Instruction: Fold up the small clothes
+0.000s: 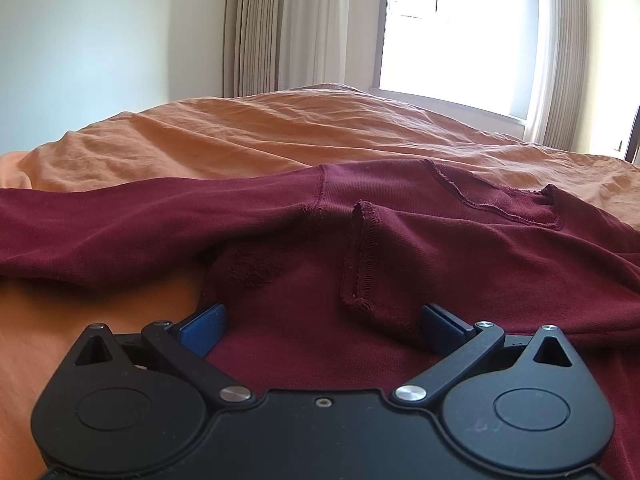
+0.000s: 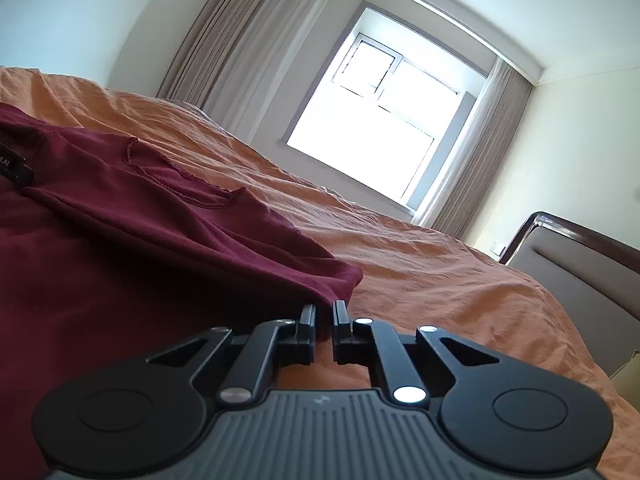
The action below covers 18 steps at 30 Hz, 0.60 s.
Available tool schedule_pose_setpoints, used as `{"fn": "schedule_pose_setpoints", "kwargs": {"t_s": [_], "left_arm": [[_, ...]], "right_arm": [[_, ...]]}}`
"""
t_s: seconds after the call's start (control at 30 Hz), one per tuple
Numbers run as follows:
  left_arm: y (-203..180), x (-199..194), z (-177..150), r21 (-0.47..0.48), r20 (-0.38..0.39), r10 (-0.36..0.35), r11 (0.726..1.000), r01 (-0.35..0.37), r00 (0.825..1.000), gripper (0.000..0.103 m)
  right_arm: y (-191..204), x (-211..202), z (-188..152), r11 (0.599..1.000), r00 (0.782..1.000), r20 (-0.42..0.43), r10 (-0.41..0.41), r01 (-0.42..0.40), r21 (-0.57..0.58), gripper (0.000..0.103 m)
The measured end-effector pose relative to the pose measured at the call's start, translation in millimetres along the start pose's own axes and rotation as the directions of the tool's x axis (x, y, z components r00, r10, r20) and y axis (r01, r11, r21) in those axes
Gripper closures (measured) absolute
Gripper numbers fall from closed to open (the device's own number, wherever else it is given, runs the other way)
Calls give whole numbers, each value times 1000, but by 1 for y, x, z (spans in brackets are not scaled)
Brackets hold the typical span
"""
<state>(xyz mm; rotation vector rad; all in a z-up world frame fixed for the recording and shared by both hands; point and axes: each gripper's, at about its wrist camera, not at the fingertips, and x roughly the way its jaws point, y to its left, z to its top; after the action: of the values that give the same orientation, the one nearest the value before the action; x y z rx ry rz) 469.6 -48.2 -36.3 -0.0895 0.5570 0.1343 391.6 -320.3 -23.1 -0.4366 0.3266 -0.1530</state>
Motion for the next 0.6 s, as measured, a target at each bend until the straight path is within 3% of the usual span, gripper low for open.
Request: {"fn": "schedule_pose_setpoints", "kwargs": {"t_s": [0.07,0.17,0.23,0.27,0.37,0.4,0.47,0.6], "left_arm": [[0,0,0,0,0,0,1000,0,1000,0],[0,0,0,1,-1,3,1000,-3,1000,0],[-2,0,0,9,-3,8,1000,-8,1000,0],[-2,0,0,12,-3,10,1000,-10,1000,0],[-2,0,0,9,-1,8,1000,-8,1000,0],[-2,0,0,11,-1,9,1000,-9,1000,0],[-3,0,-1,15,0,12,1000,-12,1000,0],[-3,1,-1,16,-1,13,1000,-13,1000,0]], "right_arm": [[-8,4,-3,1000,999,-33,-14,14,15,103],[-24,11,-5,994,994,-82,71,-64,92,103],[-32,10,-5,987,991,-71,110,-100,127,101],[-37,10,-4,982,990,-63,127,-117,145,95],[-49,17,3,975,989,-28,144,-137,174,46],[-54,23,5,969,988,-20,156,-149,198,39],[-66,40,10,943,979,-13,205,-193,271,38],[-91,87,12,850,957,-29,289,-243,467,30]]}}
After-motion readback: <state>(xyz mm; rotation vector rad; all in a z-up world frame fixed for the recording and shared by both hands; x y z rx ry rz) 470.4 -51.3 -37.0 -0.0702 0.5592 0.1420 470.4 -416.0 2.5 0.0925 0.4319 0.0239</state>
